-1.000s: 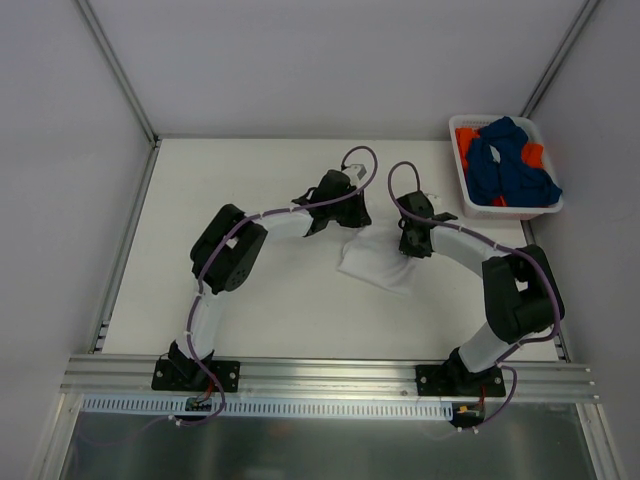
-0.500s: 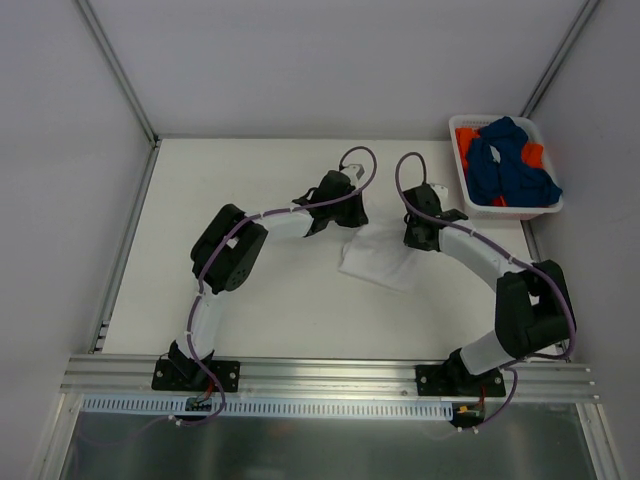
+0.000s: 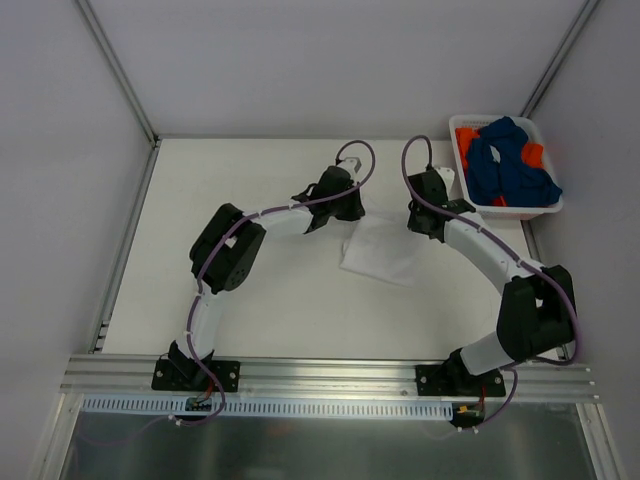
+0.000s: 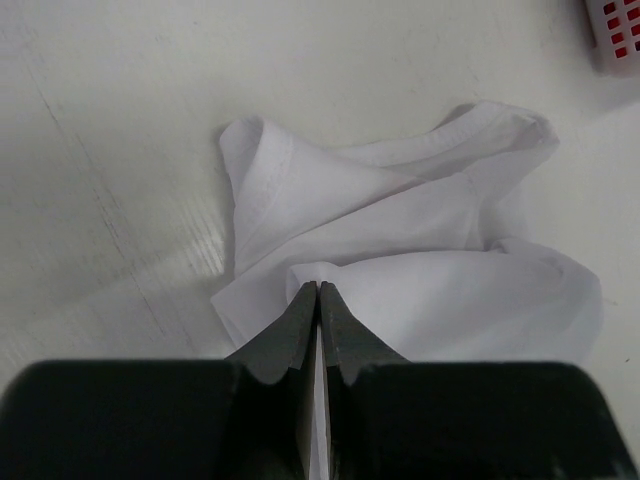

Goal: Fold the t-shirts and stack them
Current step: Fold the tshirt

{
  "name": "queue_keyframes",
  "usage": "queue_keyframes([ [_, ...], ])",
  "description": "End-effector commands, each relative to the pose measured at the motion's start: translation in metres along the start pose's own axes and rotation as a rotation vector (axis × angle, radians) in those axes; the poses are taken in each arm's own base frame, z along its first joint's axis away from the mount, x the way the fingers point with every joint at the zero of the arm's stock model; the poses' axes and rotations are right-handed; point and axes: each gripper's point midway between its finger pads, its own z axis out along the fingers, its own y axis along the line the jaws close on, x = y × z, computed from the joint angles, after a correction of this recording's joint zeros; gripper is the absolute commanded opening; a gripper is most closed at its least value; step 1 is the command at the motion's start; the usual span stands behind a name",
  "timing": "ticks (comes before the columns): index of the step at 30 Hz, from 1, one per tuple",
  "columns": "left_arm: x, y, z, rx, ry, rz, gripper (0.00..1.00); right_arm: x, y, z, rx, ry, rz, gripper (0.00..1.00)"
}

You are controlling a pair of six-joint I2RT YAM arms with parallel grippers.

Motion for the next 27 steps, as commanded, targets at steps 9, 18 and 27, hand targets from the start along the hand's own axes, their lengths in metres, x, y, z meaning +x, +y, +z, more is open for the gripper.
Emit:
queue_keyframes([
  [9, -0.071, -0.009, -0.014, 0.019, -0.149, -0.02, 0.02, 0.005, 0.003, 0.033, 0.029, 0.052, -0.021, 0.12],
  [18, -0.074, -0.007, 0.003, 0.029, -0.148, -0.028, 0.02, 0.005, 0.007, 0.047, 0.028, 0.072, -0.019, 0.12],
  [27, -0.069, 0.012, 0.017, -0.043, -0.122, -0.021, 0.99, 0.007, 0.008, 0.057, 0.035, 0.081, -0.023, 0.12],
])
